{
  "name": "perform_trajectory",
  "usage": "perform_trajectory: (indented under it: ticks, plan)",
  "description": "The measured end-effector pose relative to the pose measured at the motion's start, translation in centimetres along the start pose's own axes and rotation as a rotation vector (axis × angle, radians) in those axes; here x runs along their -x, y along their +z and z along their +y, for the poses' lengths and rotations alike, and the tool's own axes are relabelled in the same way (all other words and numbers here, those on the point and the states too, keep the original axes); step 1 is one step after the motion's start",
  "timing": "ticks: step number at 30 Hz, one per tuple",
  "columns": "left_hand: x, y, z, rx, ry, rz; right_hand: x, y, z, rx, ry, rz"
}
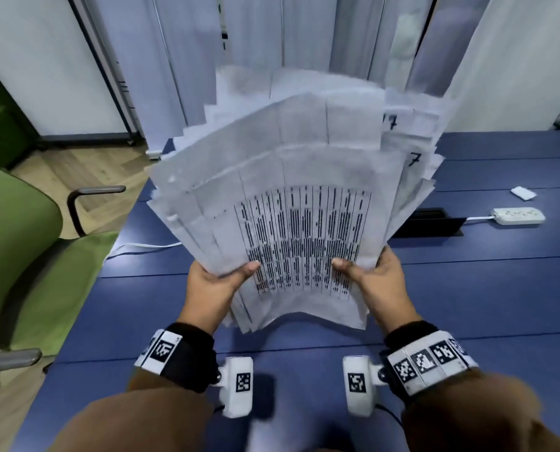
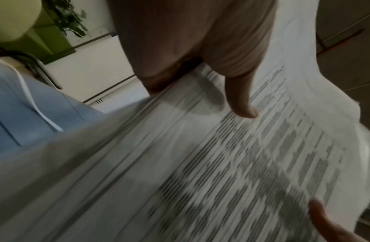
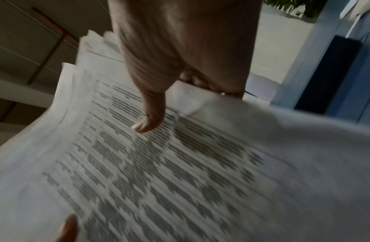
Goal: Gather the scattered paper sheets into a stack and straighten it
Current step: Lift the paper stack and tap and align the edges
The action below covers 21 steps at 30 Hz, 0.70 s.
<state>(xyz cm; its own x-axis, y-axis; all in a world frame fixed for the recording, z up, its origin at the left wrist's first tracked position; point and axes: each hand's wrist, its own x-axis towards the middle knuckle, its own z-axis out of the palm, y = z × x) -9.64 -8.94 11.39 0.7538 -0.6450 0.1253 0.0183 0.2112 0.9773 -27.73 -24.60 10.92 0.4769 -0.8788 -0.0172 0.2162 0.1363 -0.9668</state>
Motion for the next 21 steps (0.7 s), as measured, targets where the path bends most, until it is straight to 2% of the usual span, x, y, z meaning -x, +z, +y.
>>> perform_trajectory:
  ticks: [7,12,16,18,21]
  plan:
    - [0.4,-0.2,-0.4,0.044,-0.021,-0.117,1.3,-0.3,0.3,0.062,-0.018,-0.028]
    - [-0.5,-1.6,-1.2,0.163,-0.049,-0.09,1.5,-1.4,-1.1,0.038,-0.056,-0.067]
    - [-0.1,-2.1,-2.2,0.162,-0.124,-0.149,1.9,-2.2,-0.1,0.076,0.023,-0.119]
    - [0.5,-0.6,-1.9,0.11,-0.122,-0.182,2.3,-1.0,0.4,0.077,0.0,-0.12]
    - [0.5,0.9,-0.5,0.09,-0.039,-0.13,2.2,0.6,-0.2,0.053,-0.095,-0.03]
